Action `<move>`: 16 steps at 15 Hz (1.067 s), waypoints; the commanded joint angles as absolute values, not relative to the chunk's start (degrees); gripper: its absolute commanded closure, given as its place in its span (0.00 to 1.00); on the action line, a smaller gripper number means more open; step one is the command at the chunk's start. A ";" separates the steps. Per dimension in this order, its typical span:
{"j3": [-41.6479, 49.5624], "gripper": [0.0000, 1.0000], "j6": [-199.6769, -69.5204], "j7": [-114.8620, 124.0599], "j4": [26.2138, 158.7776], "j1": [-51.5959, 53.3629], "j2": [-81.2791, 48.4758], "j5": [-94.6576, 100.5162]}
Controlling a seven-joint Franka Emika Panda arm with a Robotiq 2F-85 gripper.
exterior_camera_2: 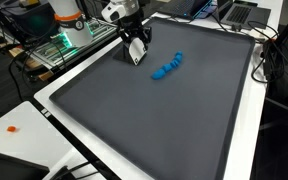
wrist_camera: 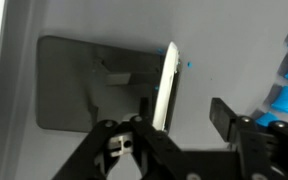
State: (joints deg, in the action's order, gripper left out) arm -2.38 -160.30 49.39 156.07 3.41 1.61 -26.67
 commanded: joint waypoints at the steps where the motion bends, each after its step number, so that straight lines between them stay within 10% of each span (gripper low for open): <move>1: -2.48 0.04 -156.18 52.88 156.59 2.25 5.05 -18.20; 16: -5.72 0.00 -140.96 33.46 151.59 2.94 15.86 -2.66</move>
